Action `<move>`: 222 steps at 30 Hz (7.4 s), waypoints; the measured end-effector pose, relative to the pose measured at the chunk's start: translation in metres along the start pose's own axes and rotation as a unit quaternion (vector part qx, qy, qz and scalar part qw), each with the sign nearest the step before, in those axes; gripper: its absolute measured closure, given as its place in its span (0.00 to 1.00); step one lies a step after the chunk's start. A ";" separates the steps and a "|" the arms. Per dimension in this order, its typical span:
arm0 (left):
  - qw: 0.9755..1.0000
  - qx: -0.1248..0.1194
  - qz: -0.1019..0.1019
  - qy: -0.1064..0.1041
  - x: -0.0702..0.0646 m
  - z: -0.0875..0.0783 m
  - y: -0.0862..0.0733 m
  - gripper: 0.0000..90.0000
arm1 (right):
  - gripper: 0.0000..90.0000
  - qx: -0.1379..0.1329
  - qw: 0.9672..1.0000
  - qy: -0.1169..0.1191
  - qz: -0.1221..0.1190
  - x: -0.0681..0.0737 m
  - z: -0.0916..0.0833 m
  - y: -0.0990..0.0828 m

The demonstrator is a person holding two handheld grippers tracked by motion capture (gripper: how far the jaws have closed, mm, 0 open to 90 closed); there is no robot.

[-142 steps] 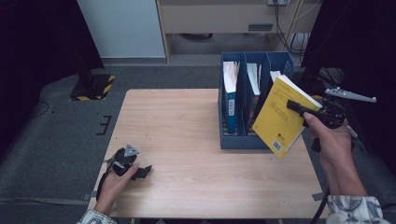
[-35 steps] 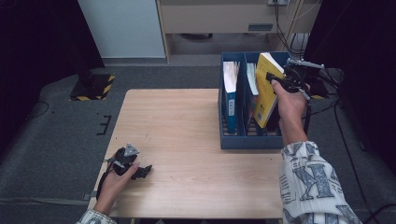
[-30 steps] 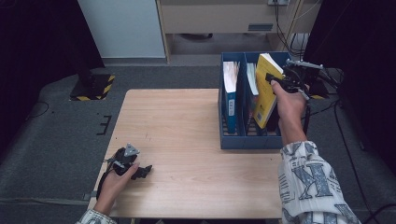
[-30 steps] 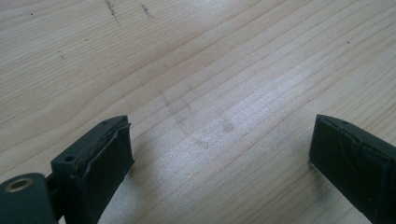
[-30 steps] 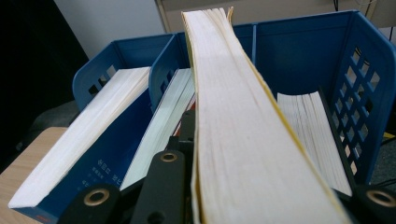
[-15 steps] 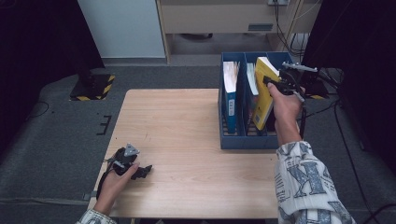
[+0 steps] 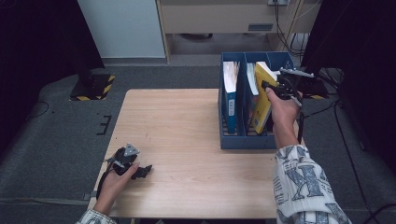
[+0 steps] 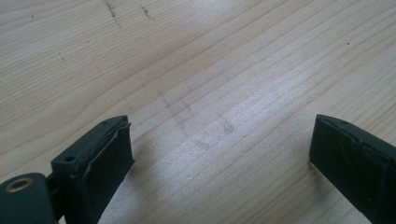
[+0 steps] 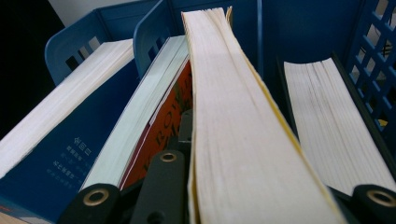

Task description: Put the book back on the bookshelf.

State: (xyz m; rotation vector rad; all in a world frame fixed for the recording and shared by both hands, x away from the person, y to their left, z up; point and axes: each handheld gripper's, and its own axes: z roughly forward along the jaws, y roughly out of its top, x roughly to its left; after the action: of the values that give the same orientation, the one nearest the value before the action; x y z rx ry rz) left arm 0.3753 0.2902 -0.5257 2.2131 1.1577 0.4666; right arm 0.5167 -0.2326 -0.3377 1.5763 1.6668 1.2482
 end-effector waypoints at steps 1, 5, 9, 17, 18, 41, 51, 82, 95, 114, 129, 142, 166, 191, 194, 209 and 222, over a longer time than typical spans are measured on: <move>1.000 0.000 0.000 0.000 0.000 0.000 0.000 0.06 | 0.83 0.001 1.000 0.000 0.000 0.000 0.001 -0.001; 1.000 0.000 0.000 0.000 0.000 0.000 0.000 0.06 | 0.83 0.003 1.000 0.000 -0.001 0.000 0.003 -0.005; 1.000 0.000 0.000 0.000 0.000 0.000 0.000 0.06 | 0.83 0.002 1.000 0.000 0.000 0.001 0.005 -0.008; 1.000 0.000 0.000 0.000 0.000 0.000 0.000 0.06 | 0.83 0.004 1.000 -0.003 0.008 -0.002 0.007 -0.014; 1.000 0.000 0.001 0.000 0.000 0.000 0.000 0.06 | 0.83 0.004 1.000 -0.004 0.007 -0.002 0.008 -0.014; 1.000 0.000 0.002 0.000 0.000 0.000 0.001 0.06 | 0.82 0.008 1.000 -0.012 -0.008 0.010 0.011 -0.018; 1.000 0.000 0.002 0.000 0.000 0.000 0.001 0.06 | 0.83 0.011 1.000 -0.012 -0.005 0.006 0.015 -0.028; 1.000 0.000 0.004 -0.001 -0.001 0.000 0.001 0.05 | 0.82 0.024 0.999 -0.020 -0.009 -0.002 0.014 -0.043; 1.000 0.003 0.006 0.000 -0.001 0.000 0.001 0.05 | 0.78 0.035 0.999 0.002 0.013 -0.008 0.001 -0.050; 1.000 0.002 0.004 -0.001 -0.002 0.001 0.001 0.05 | 0.76 0.018 0.999 0.021 0.025 -0.009 -0.011 -0.033; 1.000 0.003 0.006 -0.001 -0.002 0.001 0.001 0.05 | 0.83 0.025 0.999 0.022 0.000 -0.002 -0.011 -0.031; 1.000 0.003 0.005 -0.001 -0.002 0.001 0.001 0.05 | 0.84 0.013 1.000 0.017 0.009 -0.005 -0.010 -0.029; 1.000 0.002 0.005 -0.003 -0.002 0.002 0.001 0.05 | 0.84 -0.006 1.000 -0.003 0.004 0.000 0.012 -0.011; 1.000 0.002 0.007 -0.003 -0.002 0.002 0.001 0.05 | 0.84 -0.009 1.000 -0.012 0.000 0.002 0.027 -0.013; 1.000 0.002 0.007 -0.004 -0.002 0.002 0.001 0.05 | 0.84 -0.008 1.000 -0.013 0.000 0.001 0.028 -0.015; 1.000 0.002 0.008 -0.004 -0.001 0.002 0.001 0.05 | 0.84 -0.015 1.000 -0.018 -0.003 -0.001 0.037 -0.013; 1.000 0.002 0.008 -0.004 -0.002 0.002 0.002 0.05 | 0.76 -0.015 1.000 0.007 0.004 0.003 0.036 -0.010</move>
State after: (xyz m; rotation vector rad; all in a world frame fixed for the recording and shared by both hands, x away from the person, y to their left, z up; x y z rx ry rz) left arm 0.3766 0.2873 -0.5262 2.2277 1.1381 0.4625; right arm 0.5419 -0.2195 -0.3618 1.5622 1.6431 1.2857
